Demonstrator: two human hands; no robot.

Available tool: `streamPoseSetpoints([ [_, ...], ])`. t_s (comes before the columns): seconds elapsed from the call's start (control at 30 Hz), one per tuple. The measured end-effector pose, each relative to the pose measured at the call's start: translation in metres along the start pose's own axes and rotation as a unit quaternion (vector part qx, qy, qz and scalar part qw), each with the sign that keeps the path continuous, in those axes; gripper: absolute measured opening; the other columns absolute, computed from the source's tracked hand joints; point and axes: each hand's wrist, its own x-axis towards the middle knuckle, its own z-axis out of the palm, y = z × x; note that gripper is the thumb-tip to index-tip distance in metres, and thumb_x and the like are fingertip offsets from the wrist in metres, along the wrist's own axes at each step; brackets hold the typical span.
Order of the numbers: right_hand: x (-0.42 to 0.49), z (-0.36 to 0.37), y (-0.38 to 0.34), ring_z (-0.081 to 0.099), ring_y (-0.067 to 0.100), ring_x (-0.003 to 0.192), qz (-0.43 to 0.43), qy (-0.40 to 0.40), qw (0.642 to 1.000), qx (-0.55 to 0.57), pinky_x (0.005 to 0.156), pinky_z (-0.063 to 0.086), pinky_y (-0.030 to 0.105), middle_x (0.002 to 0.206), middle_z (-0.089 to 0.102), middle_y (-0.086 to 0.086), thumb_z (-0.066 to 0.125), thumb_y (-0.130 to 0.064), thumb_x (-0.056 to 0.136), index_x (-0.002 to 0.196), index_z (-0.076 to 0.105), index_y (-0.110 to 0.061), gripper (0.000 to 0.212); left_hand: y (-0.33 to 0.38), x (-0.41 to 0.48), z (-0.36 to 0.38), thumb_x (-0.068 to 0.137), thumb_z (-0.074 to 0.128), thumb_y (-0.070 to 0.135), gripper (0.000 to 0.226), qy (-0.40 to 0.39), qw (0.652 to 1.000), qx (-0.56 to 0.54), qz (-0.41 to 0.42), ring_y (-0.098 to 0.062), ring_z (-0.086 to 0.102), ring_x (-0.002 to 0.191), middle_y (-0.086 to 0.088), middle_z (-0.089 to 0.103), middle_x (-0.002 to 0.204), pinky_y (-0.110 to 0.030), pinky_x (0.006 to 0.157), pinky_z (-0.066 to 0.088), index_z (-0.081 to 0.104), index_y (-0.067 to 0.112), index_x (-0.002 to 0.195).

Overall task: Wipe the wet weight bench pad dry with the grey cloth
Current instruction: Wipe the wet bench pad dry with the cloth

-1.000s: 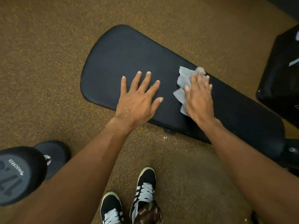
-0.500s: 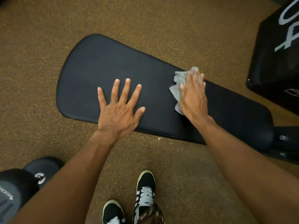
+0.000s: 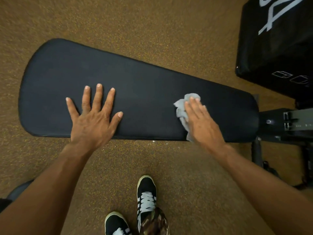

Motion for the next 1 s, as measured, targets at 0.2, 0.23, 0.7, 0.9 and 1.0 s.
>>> streamPoseSetpoints([
  [0.2, 0.049, 0.004, -0.040, 0.020, 0.035, 0.150, 0.069, 0.076, 0.990, 0.096, 0.123, 0.016, 0.047, 0.158, 0.029, 0.022, 0.028, -0.026, 0.105, 0.147, 0.037, 0.004, 0.052, 0.048, -0.003, -0.005, 0.101, 0.020, 0.058, 0.069, -0.002, 0.998, -0.024, -0.055, -0.048, -0.005, 0.151, -0.018, 0.000, 0.168, -0.074, 0.115, 0.004, 0.008, 0.023, 0.161],
  [0.23, 0.052, 0.009, -0.049, 0.023, 0.034, 0.149, 0.067, 0.092, 0.989, 0.099, 0.122, 0.018, 0.047, 0.157, 0.032, 0.022, 0.029, -0.026, 0.105, 0.146, 0.040, 0.003, 0.052, 0.062, -0.004, -0.005, 0.102, 0.020, 0.057, 0.066, 0.005, 1.000, -0.021, -0.023, -0.049, -0.002, 0.151, -0.018, 0.003, 0.168, -0.073, 0.115, 0.005, 0.011, 0.027, 0.160],
  [0.7, 0.007, 0.010, 0.012, 0.018, 0.033, 0.150, 0.109, 0.082, 0.985, 0.104, 0.123, 0.015, 0.046, 0.159, 0.026, 0.021, 0.031, -0.026, 0.106, 0.151, 0.031, 0.001, 0.053, 0.126, -0.006, 0.024, 0.102, 0.014, 0.059, 0.069, -0.033, 0.991, 0.025, 0.130, -0.031, -0.018, 0.153, 0.001, -0.012, 0.169, -0.075, 0.114, -0.004, -0.010, 0.030, 0.160],
  [0.9, -0.046, 0.015, 0.018, 0.025, 0.029, 0.149, 0.035, 0.048, 0.996, 0.069, 0.122, 0.021, 0.048, 0.159, 0.031, 0.014, 0.043, -0.017, 0.104, 0.151, 0.034, -0.004, 0.049, 0.125, -0.005, 0.023, 0.101, 0.012, 0.060, 0.070, -0.036, 0.992, 0.016, 0.123, -0.029, -0.021, 0.153, 0.002, -0.015, 0.169, -0.074, 0.114, -0.005, -0.013, 0.031, 0.159],
  [1.0, -0.054, 0.012, 0.042, 0.015, 0.027, 0.152, 0.088, 0.024, 0.995, 0.033, 0.123, 0.010, 0.048, 0.164, 0.020, 0.011, 0.032, -0.026, 0.107, 0.156, 0.023, -0.008, 0.052, 0.125, -0.005, 0.023, 0.101, 0.011, 0.061, 0.070, -0.035, 0.992, 0.017, 0.123, -0.030, -0.021, 0.153, 0.002, -0.014, 0.169, -0.073, 0.114, -0.006, -0.013, 0.031, 0.159],
])
